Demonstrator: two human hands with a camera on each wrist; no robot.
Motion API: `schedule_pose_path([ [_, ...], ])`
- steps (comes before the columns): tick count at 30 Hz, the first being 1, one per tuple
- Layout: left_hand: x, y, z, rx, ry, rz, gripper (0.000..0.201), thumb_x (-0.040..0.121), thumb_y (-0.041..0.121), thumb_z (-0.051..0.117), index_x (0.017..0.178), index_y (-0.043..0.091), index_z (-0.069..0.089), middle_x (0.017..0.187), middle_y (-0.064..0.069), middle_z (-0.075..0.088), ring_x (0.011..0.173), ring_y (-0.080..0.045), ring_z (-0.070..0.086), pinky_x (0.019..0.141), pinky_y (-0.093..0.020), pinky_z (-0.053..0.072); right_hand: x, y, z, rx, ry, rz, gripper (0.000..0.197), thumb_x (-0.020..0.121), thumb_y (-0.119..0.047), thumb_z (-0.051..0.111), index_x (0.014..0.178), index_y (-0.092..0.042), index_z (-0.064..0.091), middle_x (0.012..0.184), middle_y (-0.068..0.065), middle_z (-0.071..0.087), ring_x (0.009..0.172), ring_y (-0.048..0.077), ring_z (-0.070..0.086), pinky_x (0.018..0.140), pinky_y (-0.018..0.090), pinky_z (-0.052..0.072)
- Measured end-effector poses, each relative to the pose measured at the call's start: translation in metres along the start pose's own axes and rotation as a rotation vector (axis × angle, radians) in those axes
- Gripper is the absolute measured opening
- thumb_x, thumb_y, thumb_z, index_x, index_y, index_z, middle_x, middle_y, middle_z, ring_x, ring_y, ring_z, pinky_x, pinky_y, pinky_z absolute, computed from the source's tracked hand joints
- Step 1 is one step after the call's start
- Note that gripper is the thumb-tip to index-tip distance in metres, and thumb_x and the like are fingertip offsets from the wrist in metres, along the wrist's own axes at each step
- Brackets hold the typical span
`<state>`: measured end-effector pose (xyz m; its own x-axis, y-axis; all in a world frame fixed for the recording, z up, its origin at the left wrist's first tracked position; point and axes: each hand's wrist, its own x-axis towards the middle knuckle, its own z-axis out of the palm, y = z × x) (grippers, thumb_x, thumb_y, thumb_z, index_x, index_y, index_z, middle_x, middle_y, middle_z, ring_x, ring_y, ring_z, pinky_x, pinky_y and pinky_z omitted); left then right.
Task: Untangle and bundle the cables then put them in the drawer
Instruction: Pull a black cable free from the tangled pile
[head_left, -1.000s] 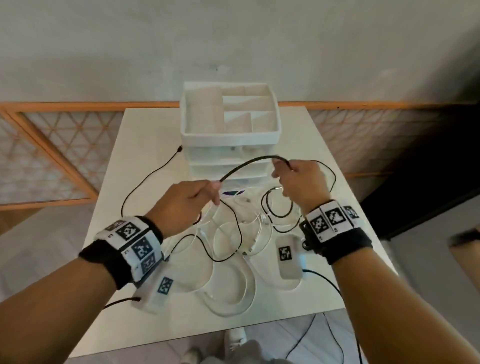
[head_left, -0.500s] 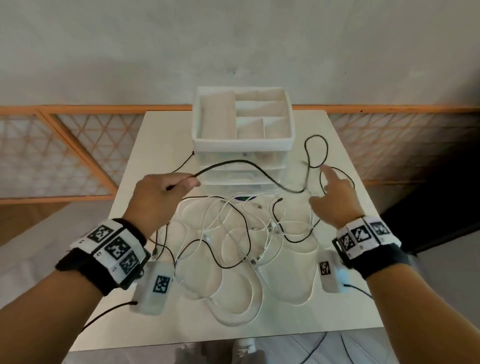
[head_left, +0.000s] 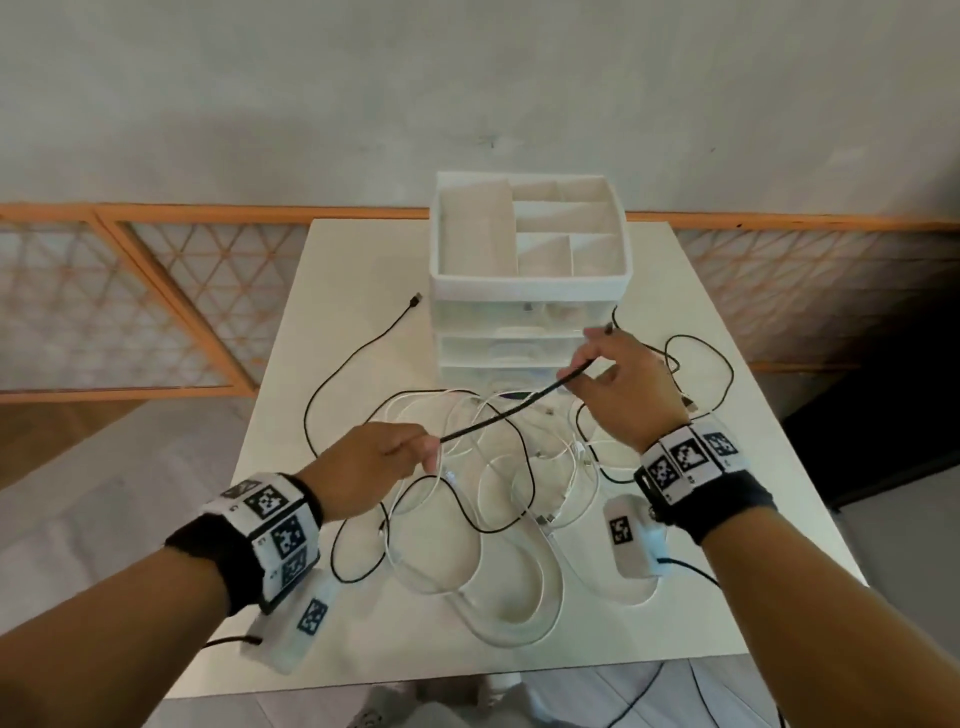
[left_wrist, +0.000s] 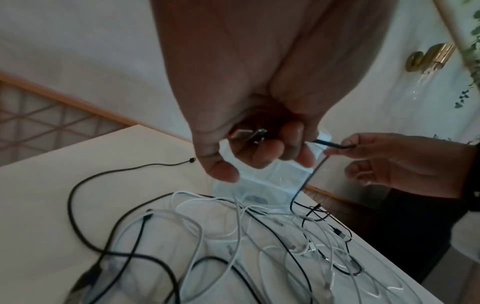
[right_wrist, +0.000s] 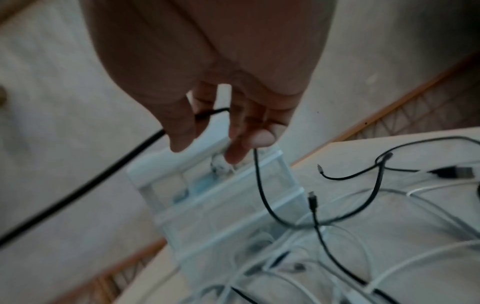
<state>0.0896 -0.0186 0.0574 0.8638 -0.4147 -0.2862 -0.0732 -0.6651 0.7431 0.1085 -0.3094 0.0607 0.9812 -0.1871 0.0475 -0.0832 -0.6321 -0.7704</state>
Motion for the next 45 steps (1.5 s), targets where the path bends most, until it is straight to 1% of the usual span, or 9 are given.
schedule_pose_path([
  [4, 0.006, -0.018, 0.003, 0.017, 0.234, -0.121, 0.026, 0.100, 0.012, 0.044, 0.087, 0.016, 0.066, 0.057, 0.012, 0.055, 0.046, -0.003, 0.050, 0.048, -0.014, 0.036, -0.023, 0.010, 0.031, -0.138, -0.119, 0.013, 0.078, 0.087, -0.017, 0.069, 0.147, -0.048, 0.030, 0.155, -0.005, 0.032, 0.075, 0.013, 0.061, 0.089, 0.039, 0.056],
  [10, 0.012, -0.033, 0.008, -0.255, 0.326, -0.390, 0.019, 0.097, 0.009, 0.038, 0.092, 0.015, 0.056, 0.076, -0.006, 0.064, 0.060, -0.023, 0.050, 0.049, -0.025, 0.036, -0.110, 0.019, 0.107, -0.261, -0.346, -0.143, 0.094, 0.087, -0.025, 0.061, 0.153, -0.046, -0.002, 0.142, 0.000, 0.043, 0.087, 0.025, 0.066, 0.080, 0.041, 0.057],
  [14, 0.013, -0.022, 0.000, -0.546, 0.319, -0.460, 0.018, 0.099, 0.021, 0.046, 0.093, 0.008, 0.057, 0.059, 0.000, 0.043, 0.045, -0.014, 0.033, 0.042, -0.022, 0.024, -0.129, 0.024, 0.139, -0.311, -0.623, -0.126, 0.058, 0.087, -0.048, 0.063, 0.141, -0.040, 0.041, 0.129, -0.006, 0.049, 0.107, 0.019, 0.059, 0.096, 0.042, 0.050],
  [18, 0.006, -0.002, -0.009, -0.725, 0.247, -0.238, 0.031, 0.106, 0.025, 0.040, 0.084, 0.010, 0.057, 0.048, 0.006, 0.034, 0.044, -0.013, 0.026, 0.044, -0.024, 0.021, -0.127, 0.010, 0.158, -0.560, -0.823, -0.122, 0.048, 0.082, -0.057, 0.068, 0.121, -0.030, 0.059, 0.122, -0.003, 0.049, 0.107, 0.025, 0.057, 0.089, 0.036, 0.047],
  [23, 0.001, -0.003, -0.016, -0.699, 0.312, -0.206, 0.020, 0.103, 0.013, 0.045, 0.091, 0.007, 0.059, 0.054, 0.004, 0.046, 0.045, -0.010, 0.037, 0.042, -0.023, 0.031, -0.102, 0.001, 0.158, -0.513, -0.678, -0.141, 0.013, 0.089, -0.036, 0.058, 0.090, -0.027, 0.066, 0.096, -0.005, 0.061, 0.094, 0.024, 0.065, 0.076, 0.029, 0.048],
  [28, -0.009, -0.019, -0.034, -0.747, 0.436, -0.322, 0.023, 0.100, 0.020, 0.054, 0.080, 0.010, 0.058, 0.054, 0.002, 0.035, 0.042, -0.012, 0.032, 0.038, -0.021, 0.027, -0.047, -0.035, 0.084, 0.069, -0.155, 0.005, 0.013, 0.087, -0.014, 0.068, 0.078, -0.021, 0.073, 0.063, -0.008, 0.068, 0.052, 0.002, 0.061, 0.058, 0.020, 0.048],
  [35, -0.002, 0.038, -0.027, -0.736, 0.275, 0.047, 0.022, 0.106, 0.019, 0.041, 0.088, 0.013, 0.052, 0.101, -0.010, 0.077, 0.098, -0.025, 0.073, 0.081, -0.040, 0.051, -0.043, -0.125, 0.022, 0.720, -0.010, -0.120, 0.032, 0.091, 0.009, 0.058, 0.118, -0.006, 0.050, 0.077, 0.026, 0.066, 0.055, 0.031, 0.067, 0.053, 0.039, 0.059],
  [39, 0.005, 0.052, -0.010, -0.503, 0.236, 0.193, 0.021, 0.106, 0.018, 0.039, 0.094, 0.011, 0.054, 0.091, -0.007, 0.072, 0.080, -0.013, 0.067, 0.070, -0.018, 0.044, -0.041, -0.134, 0.021, 0.748, 0.049, -0.184, 0.034, 0.090, 0.012, 0.054, 0.115, -0.009, 0.060, 0.080, 0.022, 0.066, 0.062, 0.034, 0.071, 0.060, 0.038, 0.059],
  [45, 0.010, 0.038, -0.009, -0.485, 0.184, 0.174, 0.028, 0.107, 0.016, 0.037, 0.088, 0.017, 0.057, 0.075, -0.001, 0.052, 0.072, -0.020, 0.040, 0.061, -0.022, 0.037, -0.036, -0.122, 0.006, 0.790, 0.166, -0.152, 0.020, 0.092, 0.010, 0.057, 0.106, -0.004, 0.063, 0.081, 0.014, 0.066, 0.064, 0.031, 0.072, 0.062, 0.037, 0.059],
])
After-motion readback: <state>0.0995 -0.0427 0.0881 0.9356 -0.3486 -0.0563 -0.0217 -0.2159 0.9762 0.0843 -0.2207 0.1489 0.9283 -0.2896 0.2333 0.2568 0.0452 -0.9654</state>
